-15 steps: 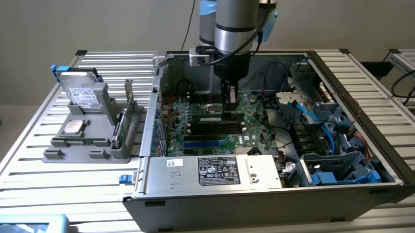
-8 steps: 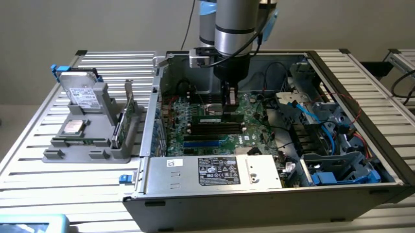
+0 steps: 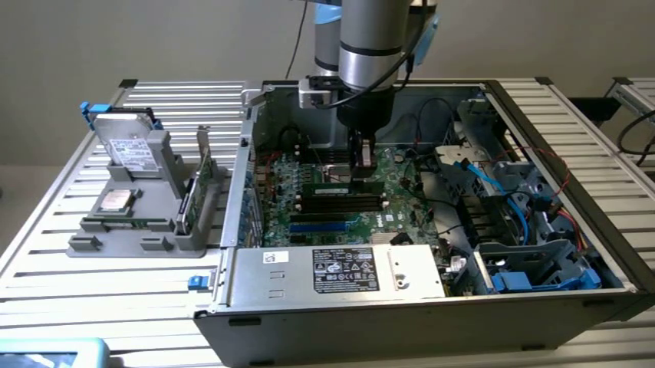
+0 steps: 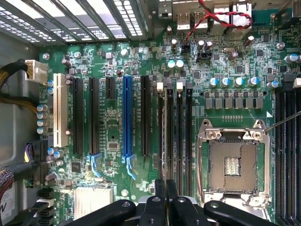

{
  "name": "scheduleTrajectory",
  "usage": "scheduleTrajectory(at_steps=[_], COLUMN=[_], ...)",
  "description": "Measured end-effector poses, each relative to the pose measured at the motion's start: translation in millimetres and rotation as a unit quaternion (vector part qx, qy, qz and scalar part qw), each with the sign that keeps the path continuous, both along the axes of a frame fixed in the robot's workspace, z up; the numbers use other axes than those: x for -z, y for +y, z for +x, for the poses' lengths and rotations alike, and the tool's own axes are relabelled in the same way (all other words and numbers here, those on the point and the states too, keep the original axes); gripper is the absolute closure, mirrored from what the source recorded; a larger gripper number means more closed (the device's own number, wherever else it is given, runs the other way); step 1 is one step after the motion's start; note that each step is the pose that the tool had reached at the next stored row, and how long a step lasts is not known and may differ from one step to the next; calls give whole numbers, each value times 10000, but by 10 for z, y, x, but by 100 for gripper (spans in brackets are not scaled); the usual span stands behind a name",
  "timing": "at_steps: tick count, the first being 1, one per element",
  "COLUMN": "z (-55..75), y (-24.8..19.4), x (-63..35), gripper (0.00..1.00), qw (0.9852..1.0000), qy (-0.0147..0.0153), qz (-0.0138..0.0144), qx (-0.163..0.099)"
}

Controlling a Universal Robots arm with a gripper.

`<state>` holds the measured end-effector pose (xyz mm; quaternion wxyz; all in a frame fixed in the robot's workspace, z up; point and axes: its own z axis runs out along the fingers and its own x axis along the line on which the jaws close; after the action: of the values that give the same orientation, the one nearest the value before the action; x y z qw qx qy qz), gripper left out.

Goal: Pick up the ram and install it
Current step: 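Insert the ram into the slot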

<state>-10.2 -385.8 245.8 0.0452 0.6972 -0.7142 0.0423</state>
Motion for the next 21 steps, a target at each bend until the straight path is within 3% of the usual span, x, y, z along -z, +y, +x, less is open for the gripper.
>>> scheduleTrajectory(at_steps=[18,21], z=[-5,-14], y=[0,0], x=[46,61], gripper=[87,87], qw=[10000,10000], qy=[-10,-38], qz=[-5,-4], qx=[-59,-58])
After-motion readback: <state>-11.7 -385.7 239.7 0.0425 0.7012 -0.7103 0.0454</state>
